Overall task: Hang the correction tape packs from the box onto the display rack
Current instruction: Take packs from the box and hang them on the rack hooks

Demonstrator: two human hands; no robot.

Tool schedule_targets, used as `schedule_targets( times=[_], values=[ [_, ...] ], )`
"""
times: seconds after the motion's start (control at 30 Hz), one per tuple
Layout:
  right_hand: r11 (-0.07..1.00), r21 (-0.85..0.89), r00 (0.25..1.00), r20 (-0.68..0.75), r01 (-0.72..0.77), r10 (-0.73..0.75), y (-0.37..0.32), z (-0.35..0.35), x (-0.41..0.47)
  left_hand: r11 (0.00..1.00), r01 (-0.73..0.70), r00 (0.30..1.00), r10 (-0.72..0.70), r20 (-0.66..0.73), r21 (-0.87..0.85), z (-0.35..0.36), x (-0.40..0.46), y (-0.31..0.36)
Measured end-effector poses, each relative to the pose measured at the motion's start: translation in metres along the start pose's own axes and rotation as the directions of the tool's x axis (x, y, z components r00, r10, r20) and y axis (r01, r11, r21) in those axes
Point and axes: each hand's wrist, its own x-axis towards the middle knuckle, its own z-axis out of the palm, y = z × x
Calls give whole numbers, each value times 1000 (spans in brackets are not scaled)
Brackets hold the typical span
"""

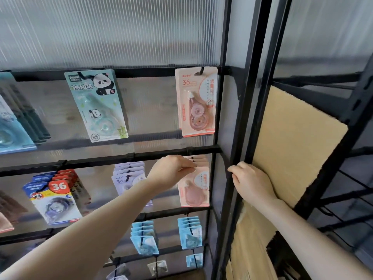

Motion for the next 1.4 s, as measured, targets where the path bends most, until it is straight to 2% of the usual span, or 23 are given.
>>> schedule_targets(
  times=[0.3, 0.53, 0.83, 1.2, 1.4],
  values=[
    [1000, -12, 1000, 1, -1, 1, 1, 2, 1, 999, 50, 998, -50, 46, 8, 24, 16, 7],
    [1000, -15, 1000, 5, 6, -6, 2, 4, 1, 1000, 20, 995, -22, 93, 21, 31, 15, 0],
    [1000, -29, 1000, 2, 4, -4, 2, 7, 2, 999, -41, 998, 41, 51, 3, 38, 16, -13],
    [997, -75, 1000, -17, 8, -9, 0, 7, 2, 972, -57, 976, 102, -192, 226, 42, 4, -11],
    [996, -93, 1000, 27, -2, 5, -3, 13, -2, 944, -39, 971, 114, -211, 329, 36, -15, -22]
  ],
)
